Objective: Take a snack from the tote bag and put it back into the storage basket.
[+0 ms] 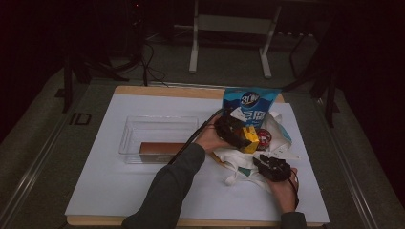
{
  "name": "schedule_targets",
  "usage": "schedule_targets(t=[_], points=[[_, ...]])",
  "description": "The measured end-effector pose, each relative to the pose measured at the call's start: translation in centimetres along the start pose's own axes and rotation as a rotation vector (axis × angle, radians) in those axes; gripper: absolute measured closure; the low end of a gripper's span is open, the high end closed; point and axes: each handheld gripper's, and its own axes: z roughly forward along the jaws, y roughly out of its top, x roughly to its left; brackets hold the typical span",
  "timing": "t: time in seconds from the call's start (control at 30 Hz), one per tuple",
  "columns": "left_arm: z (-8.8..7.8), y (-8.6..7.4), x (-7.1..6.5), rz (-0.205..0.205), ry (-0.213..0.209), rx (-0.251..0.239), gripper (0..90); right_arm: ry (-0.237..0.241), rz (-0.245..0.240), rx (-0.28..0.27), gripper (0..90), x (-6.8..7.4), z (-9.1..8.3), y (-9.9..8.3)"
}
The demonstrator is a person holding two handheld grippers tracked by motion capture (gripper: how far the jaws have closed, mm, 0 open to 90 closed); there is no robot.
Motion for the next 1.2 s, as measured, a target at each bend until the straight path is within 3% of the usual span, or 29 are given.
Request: schedule_targets(t=[0.27,0.57,0.77,1.2], points=[[1.8,0.2,0.0,0.008,0.006,0.051,21.9,0.002,0.002,-0.002,63.3,0.0,0.0,0.0],[2.6,0.5,-0.3,0.051,0.029,0.096,22.3,0.001,0.000,-0.002,63.2,0.0,0.0,0.0],[3.3,0.6,-0.5,0.054,0.041,0.110,22.6,0.001,0.001,-0.002,63.2,0.0,0.0,0.0],[3.0,0.6,-0.5,0.050,0.047,0.126,28.1,0.002,0.002,-0.003,63.2,0.0,0.0,0.0]])
